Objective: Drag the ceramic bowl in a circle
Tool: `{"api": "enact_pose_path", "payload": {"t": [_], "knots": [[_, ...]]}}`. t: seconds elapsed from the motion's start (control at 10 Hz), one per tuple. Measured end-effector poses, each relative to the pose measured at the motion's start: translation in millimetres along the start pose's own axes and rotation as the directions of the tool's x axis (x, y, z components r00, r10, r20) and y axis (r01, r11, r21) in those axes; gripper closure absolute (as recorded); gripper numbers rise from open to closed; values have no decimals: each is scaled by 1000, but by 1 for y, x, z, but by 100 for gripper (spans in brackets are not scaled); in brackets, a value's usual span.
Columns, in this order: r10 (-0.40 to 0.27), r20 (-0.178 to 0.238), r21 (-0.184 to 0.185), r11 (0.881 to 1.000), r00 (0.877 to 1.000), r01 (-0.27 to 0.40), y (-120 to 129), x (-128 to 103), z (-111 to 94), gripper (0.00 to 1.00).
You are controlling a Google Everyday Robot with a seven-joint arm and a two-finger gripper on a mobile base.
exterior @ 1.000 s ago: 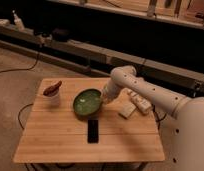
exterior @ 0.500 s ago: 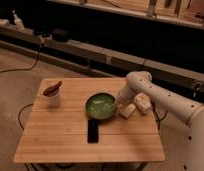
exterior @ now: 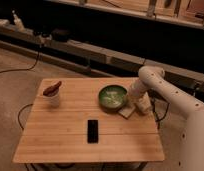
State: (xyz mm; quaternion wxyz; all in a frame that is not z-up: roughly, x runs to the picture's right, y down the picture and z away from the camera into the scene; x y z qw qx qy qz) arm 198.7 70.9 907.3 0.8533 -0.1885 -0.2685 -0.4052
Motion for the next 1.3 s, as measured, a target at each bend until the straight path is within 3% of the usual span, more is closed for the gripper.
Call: {"api": "enact_pose_path", "payload": {"t": [0.2, 0.4, 0.9, 1.3], "knots": [[5, -8, 21, 1000, 1000, -5, -28, 20, 2, 100], [-21, 4, 39, 999, 1000, 21, -56, 18, 10, 100], [-78, 31, 81, 994, 996, 76, -123, -3, 30, 100], [-130, 93, 88, 989, 987, 122, -137, -39, 41, 100]]}}
